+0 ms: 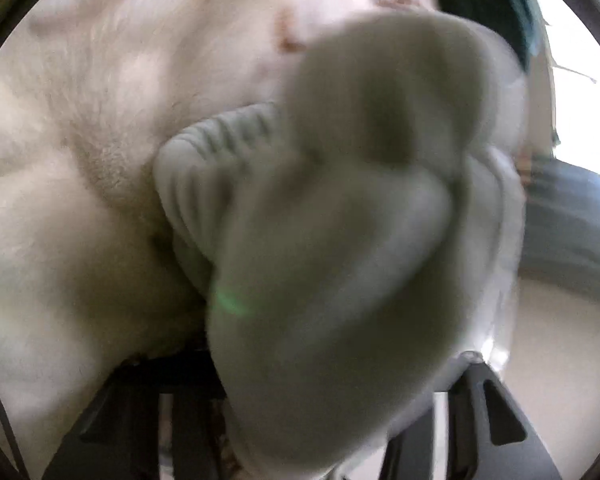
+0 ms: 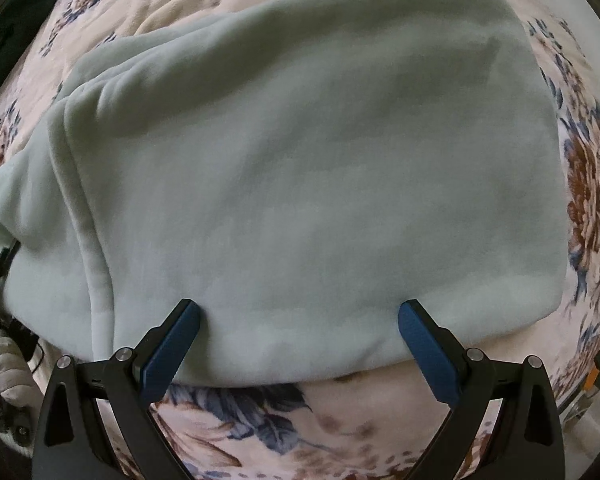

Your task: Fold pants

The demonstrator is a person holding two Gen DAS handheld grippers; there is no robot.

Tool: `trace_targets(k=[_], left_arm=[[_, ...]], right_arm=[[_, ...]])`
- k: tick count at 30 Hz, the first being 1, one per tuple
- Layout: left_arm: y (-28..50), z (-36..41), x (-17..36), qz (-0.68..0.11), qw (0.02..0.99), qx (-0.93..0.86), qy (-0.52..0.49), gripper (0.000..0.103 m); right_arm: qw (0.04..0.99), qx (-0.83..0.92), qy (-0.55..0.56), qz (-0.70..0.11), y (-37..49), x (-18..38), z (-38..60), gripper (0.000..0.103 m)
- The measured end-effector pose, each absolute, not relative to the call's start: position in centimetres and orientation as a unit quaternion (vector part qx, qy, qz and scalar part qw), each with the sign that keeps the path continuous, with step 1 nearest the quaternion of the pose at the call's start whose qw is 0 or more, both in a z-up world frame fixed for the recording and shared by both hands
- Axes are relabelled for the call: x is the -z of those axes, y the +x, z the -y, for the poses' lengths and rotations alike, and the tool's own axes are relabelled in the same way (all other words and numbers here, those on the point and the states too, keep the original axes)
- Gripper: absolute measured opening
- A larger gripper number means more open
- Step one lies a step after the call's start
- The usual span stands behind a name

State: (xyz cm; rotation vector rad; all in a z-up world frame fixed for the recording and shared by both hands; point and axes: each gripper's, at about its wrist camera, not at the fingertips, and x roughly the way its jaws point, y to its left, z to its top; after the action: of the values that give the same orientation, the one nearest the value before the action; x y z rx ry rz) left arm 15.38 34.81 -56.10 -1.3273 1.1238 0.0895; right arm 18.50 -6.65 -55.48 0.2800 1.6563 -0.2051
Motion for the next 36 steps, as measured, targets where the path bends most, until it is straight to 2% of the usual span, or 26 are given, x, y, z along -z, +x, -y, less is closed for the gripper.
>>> trace_targets(k=[1,4,14,18,22,24,28,33,35,36], left_arm=[[15.0,-34.4,54.9,-0.489,0.661,-0.039,-0.568,0.026],[14.4,-33.3,51.8,-0.481,0.699,-0.036,-0.527,0.021],[17.5,-26.3,43.0,-0.445,0.792,0.019,-0.417,0.020],[19.4,-20.8,39.2,-0.436,0.827,0.072,-0.348,0.020],[18.7,-10.1,36.1,-0.444,0.851,0.161,-0.230,0.019],[18.2,-4.0,36.6,-0.461,0.845,0.200,-0.183,0.019],[16.4,7.5,41.8,-0.515,0.816,0.244,-0.094,0.019],[15.0,14.8,47.3,-0.542,0.801,0.255,0.023,0.019],[16.0,15.8,47.1,-0.534,0.807,0.245,0.062,0.024],[16.0,16.4,46.4,-0.533,0.809,0.232,0.092,0.034]], right_arm=[[0.663,0.085,0.124,-0.734,18.4,55.4,6.7,0.101],[0.664,0.073,0.131,-0.733,17.9,55.2,7.1,0.101],[0.677,0.059,0.180,-0.711,16.2,53.7,11.5,0.101],[0.693,0.069,0.205,-0.688,15.1,52.1,15.9,0.101],[0.703,0.097,0.226,-0.667,14.5,50.6,21.1,0.101],[0.701,0.115,0.250,-0.658,13.9,50.5,24.0,0.101],[0.686,0.163,0.302,-0.642,12.2,51.8,31.2,0.101],[0.673,0.220,0.320,-0.629,9.4,52.4,38.7,0.101],[0.671,0.227,0.322,-0.628,8.3,52.4,41.2,0.101],[0.674,0.225,0.322,-0.626,7.8,52.3,42.0,0.101]])
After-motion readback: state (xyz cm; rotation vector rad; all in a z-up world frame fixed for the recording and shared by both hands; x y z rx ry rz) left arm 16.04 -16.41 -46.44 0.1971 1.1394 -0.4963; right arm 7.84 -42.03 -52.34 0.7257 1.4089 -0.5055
